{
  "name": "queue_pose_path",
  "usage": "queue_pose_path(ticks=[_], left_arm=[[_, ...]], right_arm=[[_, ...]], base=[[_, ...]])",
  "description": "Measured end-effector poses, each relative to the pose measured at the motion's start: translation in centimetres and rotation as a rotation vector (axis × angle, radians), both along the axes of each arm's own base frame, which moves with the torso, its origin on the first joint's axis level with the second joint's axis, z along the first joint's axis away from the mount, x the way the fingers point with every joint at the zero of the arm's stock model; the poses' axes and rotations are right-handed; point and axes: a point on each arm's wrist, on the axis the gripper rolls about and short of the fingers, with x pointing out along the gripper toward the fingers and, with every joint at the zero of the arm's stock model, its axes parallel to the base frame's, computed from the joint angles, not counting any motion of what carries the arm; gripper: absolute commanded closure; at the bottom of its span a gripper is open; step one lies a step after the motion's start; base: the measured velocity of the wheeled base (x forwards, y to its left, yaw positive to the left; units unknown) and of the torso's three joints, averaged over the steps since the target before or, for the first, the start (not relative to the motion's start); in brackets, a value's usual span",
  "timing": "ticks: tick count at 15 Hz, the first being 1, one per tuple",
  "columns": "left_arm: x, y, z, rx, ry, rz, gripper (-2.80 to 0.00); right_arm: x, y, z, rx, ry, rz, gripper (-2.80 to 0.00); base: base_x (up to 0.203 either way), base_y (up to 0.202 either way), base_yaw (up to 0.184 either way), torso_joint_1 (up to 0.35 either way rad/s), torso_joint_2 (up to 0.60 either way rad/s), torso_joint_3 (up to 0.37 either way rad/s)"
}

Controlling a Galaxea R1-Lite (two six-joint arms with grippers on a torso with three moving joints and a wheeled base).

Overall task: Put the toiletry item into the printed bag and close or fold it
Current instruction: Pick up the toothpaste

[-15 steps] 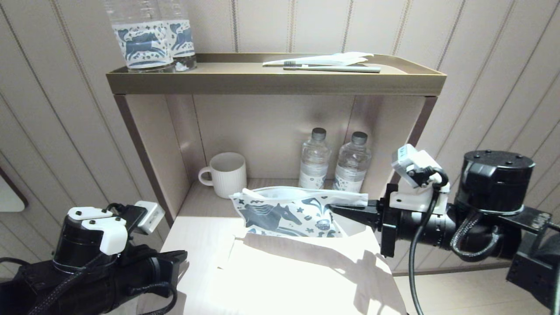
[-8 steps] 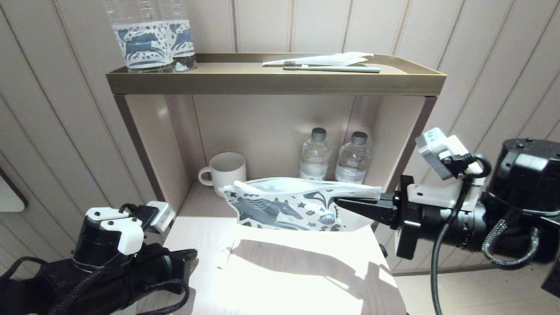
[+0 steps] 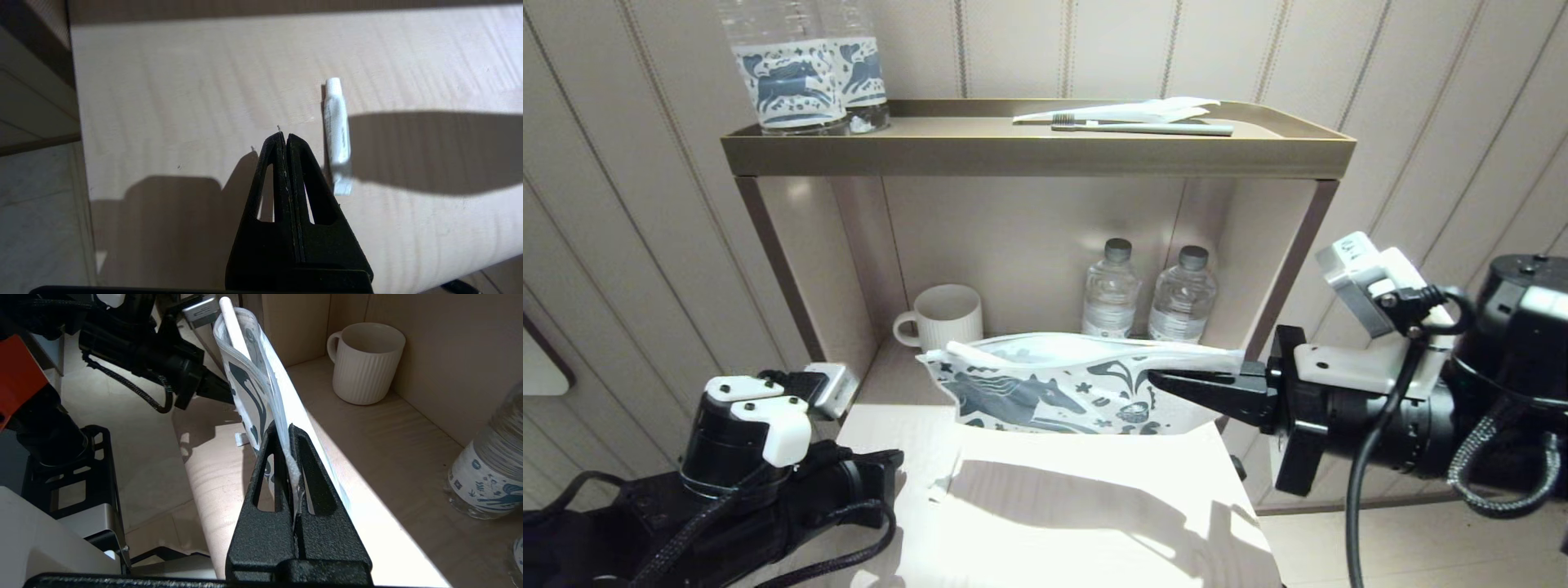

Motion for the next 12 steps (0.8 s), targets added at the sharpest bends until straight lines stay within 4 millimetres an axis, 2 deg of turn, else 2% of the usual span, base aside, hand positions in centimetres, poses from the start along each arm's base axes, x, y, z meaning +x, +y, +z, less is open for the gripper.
queue_pose_path(ticks=[4, 7, 12], left_arm=[[2.1, -2.7, 1.2, 0.006, -0.042, 0.037, 0.0], [3.0, -4.2, 3.0, 0.027, -0.038, 0.032, 0.0], [2.6, -4.2, 6.3, 0.024, -0.051, 0.023, 0.0]], right_arm=[[-0.2, 0.5, -0.6, -0.011, 0.02, 0.024, 0.0], [0.1, 0.8, -1.3, -0.025, 0.041, 0.028, 0.0], [0.6, 1.1, -2.1, -0.04, 0.066, 0.027, 0.0]], base=[[0.0, 0.0, 0.0, 0.0, 0.0, 0.0], [0.0, 0.0, 0.0, 0.0, 0.0, 0.0], [0.0, 0.0, 0.0, 0.0, 0.0, 0.0]])
